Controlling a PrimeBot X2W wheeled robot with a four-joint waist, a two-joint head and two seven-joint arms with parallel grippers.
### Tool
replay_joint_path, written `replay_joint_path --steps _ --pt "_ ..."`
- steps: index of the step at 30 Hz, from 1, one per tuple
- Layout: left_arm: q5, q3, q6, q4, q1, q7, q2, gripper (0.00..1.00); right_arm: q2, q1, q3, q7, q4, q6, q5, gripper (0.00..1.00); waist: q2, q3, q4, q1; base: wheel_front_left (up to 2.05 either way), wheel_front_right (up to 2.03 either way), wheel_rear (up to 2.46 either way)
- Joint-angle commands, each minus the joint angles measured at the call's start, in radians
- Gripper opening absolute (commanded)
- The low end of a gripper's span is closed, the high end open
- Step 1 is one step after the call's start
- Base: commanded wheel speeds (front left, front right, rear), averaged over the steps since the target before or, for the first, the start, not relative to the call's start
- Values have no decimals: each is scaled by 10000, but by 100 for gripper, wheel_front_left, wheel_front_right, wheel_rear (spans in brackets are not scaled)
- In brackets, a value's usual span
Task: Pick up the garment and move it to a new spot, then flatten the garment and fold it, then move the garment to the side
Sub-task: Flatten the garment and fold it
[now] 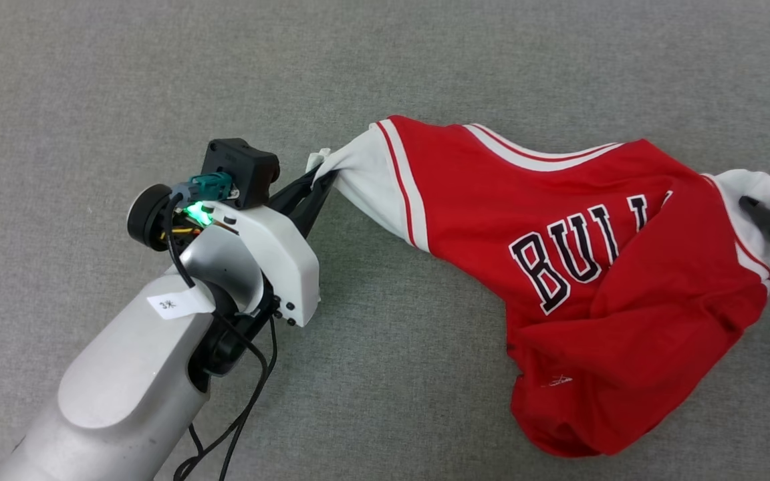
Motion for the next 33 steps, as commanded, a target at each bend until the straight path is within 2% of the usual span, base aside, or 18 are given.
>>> replay_joint_path --steps 1,5,6,7,8,9,13,19,24,33 --pt "69 -39 -52 52 -155 -100 -89 0 -31 -25 292 204 374 -9 49 100 0 244 219 -1 0 0 0" --pt "2 -59 -92 231 -169 -196 -151 0 258 508 1105 1139 1169 11 575 100 0 321 248 -1 0 0 0" --pt "-17 -61 -100 272 -147 -204 -162 0 313 651 1236 1405 1331 17 721 72 0 314 241 -1 0 0 0" --pt "-44 -55 -104 308 -129 -231 -165 0 366 739 1302 1627 1451 19 855 30 0 297 223 -1 0 0 0" --pt "-69 -53 -111 354 -105 -250 -165 0 404 777 1350 1782 1525 19 963 9 0 264 200 -1 0 0 0" --pt "-85 -55 -113 400 -81 -257 -165 0 380 767 1376 1821 1549 19 1047 0 0 224 182 -1 0 0 0" --pt "-192 3 -140 597 5 -322 -123 0 -20 382 1217 1475 1283 -7 1091 0 0 -54 67 -1 0 0 0" --pt "-252 213 -188 1079 -176 -649 -77 0 -566 -491 488 398 767 -12 822 0 0 -822 -141 -1 0 0 0" --pt "-374 524 -316 1788 -760 -813 -3 0 -530 -881 -10 -394 502 -12 330 0 0 -1429 -348 -1 0 0 0" --pt "-367 922 -697 3786 -2998 -1217 -565 0 -341 -2129 -770 -1298 615 -14 -802 0 0 -1877 -489 -1 0 0 0"
